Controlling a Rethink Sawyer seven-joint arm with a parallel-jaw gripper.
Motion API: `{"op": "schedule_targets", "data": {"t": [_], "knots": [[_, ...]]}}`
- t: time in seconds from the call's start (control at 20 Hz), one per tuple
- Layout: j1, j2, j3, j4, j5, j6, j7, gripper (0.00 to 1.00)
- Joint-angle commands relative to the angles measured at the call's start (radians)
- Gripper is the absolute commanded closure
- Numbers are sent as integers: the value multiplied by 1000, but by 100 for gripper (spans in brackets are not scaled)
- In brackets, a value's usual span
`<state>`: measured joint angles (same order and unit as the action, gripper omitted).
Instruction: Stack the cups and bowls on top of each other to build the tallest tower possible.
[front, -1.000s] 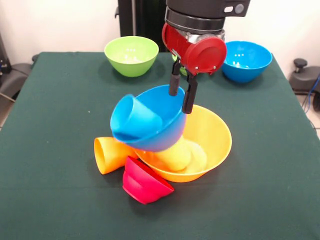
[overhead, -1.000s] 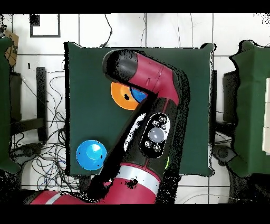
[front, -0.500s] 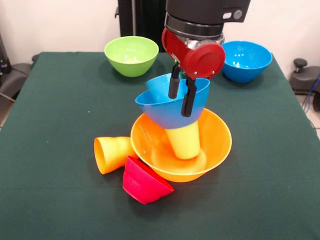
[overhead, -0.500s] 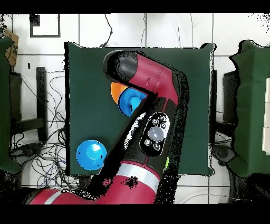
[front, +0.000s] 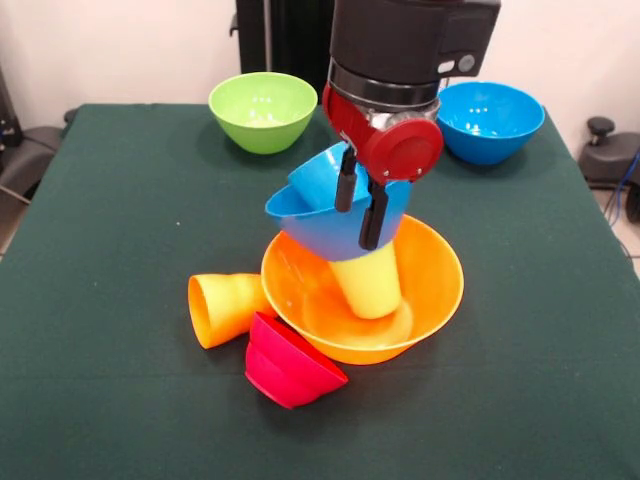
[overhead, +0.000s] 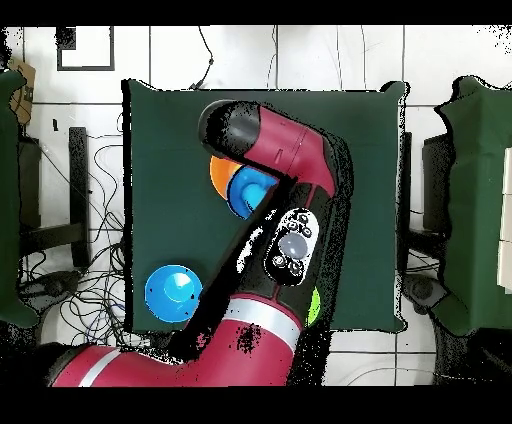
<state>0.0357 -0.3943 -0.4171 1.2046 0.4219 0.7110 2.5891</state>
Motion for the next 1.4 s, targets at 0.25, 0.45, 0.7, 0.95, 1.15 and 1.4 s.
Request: {"op": "schedule_targets", "data": {"t": [0.25, 0.45, 0.7, 0.95, 1.15, 1.4], "knots": [[8, 63, 118, 9, -12, -7, 84, 0], [12, 42, 123, 38, -12, 4, 74, 0], [-3, 13, 148, 97, -13, -30, 36, 0], [-17, 16, 173, 120, -15, -82, 19, 0], [-30, 12, 189, 139, -22, -108, 2, 0], [-61, -13, 223, 199, -44, -152, -38, 0]]}}
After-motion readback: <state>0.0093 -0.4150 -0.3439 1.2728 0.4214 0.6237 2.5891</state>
